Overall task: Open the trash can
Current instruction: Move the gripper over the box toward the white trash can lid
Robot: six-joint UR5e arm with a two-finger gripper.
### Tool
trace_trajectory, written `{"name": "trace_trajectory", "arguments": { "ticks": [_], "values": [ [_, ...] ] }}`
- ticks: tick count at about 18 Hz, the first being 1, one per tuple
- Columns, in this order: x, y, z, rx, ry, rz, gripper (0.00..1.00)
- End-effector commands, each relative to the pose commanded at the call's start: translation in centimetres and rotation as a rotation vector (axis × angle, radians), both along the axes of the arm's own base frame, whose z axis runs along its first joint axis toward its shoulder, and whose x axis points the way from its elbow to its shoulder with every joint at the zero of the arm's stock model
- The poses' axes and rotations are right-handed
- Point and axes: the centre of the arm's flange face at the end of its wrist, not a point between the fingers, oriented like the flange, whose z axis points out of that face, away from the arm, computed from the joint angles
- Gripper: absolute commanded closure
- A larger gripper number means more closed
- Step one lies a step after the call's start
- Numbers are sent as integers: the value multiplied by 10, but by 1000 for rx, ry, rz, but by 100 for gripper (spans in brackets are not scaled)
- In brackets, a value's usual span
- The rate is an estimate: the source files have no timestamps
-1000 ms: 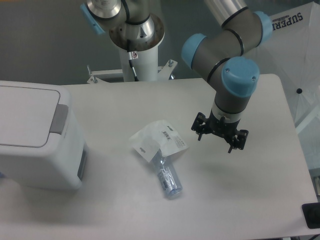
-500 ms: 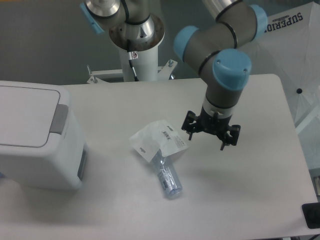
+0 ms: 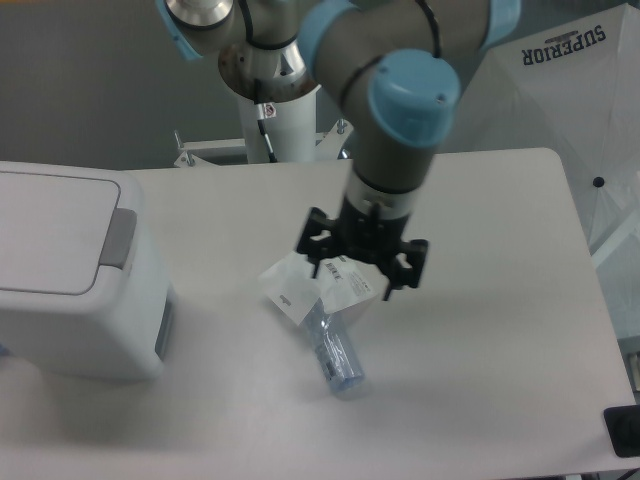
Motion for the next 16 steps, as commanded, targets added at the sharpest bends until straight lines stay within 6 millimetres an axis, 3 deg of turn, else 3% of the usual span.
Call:
{"name": "trace_trajectory", "arguments": {
  "ticks": [4, 7, 16],
  "values": [
    [22, 1, 22, 67, -34, 20, 0],
    [42, 12, 21, 63, -52, 28, 0],
    [71, 28, 19, 46, -99, 106, 0]
  ]
}}
